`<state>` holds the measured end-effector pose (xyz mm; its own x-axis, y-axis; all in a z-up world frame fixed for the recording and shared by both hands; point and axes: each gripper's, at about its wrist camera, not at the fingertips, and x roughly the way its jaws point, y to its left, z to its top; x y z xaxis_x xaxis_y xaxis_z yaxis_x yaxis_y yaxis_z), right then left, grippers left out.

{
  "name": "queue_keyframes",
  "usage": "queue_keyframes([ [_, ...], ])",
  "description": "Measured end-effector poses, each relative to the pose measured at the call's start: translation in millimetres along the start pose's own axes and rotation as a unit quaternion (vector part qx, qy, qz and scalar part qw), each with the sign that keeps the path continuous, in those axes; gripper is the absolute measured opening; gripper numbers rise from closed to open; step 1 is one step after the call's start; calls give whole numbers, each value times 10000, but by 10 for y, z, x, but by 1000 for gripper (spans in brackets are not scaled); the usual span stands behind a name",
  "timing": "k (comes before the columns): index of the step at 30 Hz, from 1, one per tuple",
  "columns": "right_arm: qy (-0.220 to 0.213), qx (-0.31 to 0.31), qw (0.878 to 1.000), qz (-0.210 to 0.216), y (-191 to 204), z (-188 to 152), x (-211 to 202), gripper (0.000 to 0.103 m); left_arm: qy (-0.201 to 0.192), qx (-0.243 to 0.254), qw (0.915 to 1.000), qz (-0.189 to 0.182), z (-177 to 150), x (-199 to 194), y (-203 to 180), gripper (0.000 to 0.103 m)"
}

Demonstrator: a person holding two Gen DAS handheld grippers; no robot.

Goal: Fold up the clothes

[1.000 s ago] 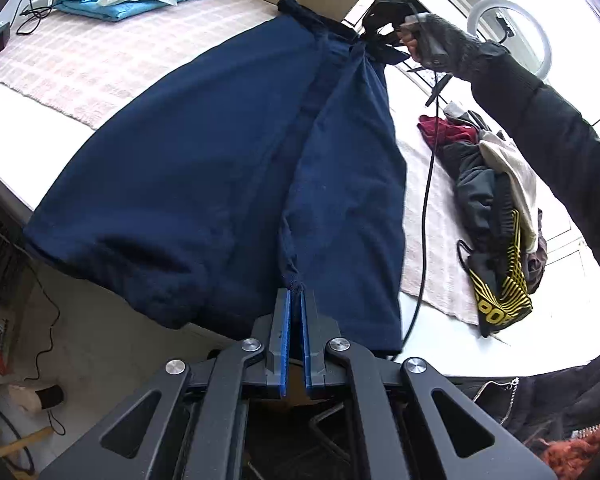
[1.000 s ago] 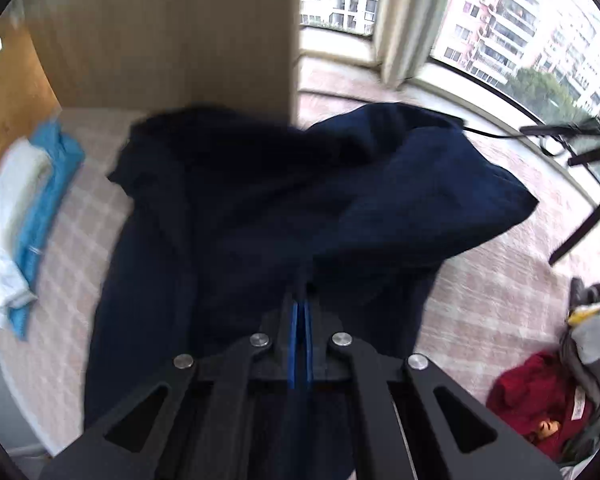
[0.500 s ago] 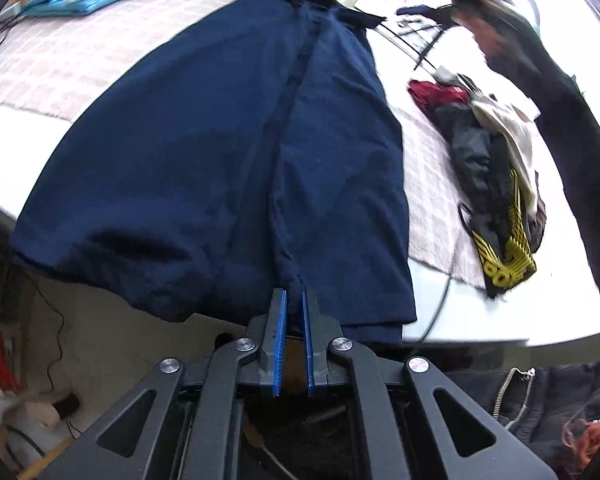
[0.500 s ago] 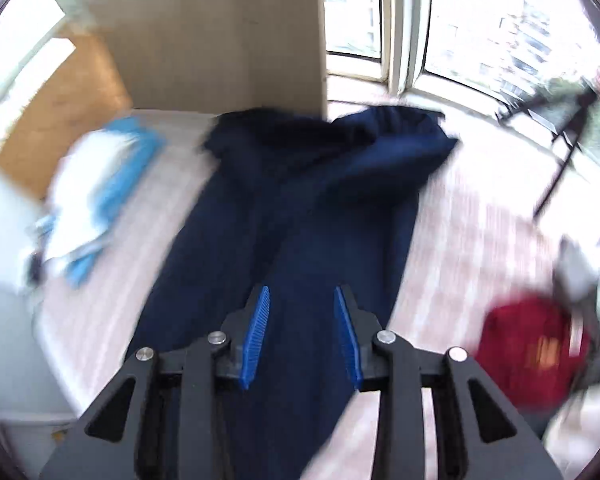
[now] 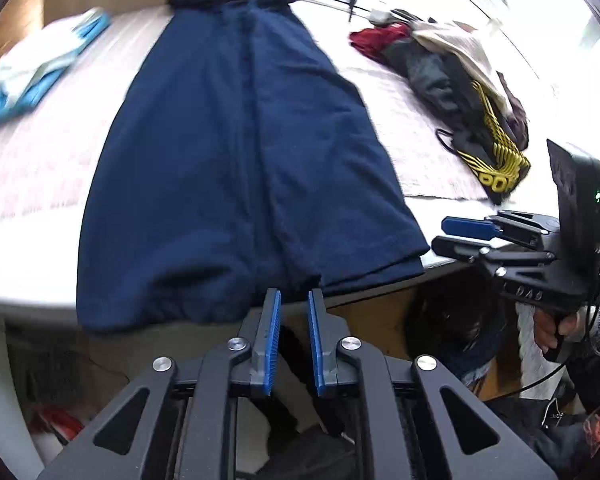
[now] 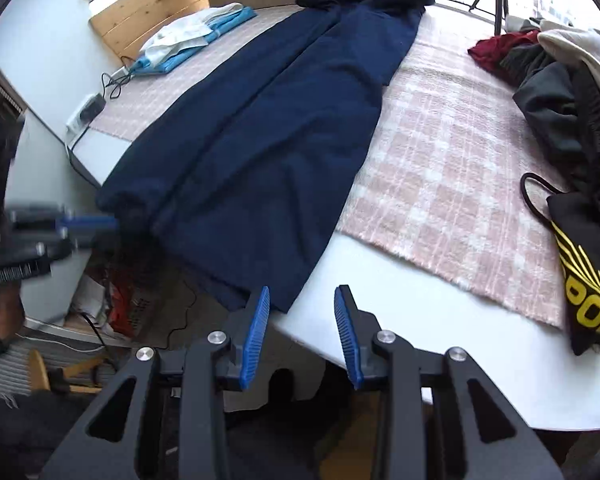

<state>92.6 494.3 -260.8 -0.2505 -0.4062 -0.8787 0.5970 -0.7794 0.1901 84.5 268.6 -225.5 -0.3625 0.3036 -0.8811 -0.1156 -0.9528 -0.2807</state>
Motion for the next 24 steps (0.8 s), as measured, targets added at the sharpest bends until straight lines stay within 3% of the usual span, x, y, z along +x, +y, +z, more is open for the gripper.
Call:
queue_keyframes([
  [6, -13, -39, 9998, -173, 32, -75, 38, 33, 25, 397, 9992, -23, 130, 25, -56, 12],
  [14, 125, -178, 9997, -82, 106, -81, 181, 32, 44, 426, 9991, 60, 181, -9, 72, 12],
  [16, 67, -169, 9998, -48, 101, -48, 203, 24, 28, 410, 9991, 83, 193, -5, 118, 12],
  [19, -11, -390, 9991, -148, 151, -14, 242, 21, -4, 399, 9991, 150, 211, 4, 193, 15],
  [22, 12, -422, 9990, -166, 172, 12, 259, 5, -7, 378, 9990, 249, 231, 38, 282, 15],
  [24, -26, -332, 9994, -85, 150, 41, 248, 4, 35, 334, 9989, 319, 244, 84, 350, 15],
])
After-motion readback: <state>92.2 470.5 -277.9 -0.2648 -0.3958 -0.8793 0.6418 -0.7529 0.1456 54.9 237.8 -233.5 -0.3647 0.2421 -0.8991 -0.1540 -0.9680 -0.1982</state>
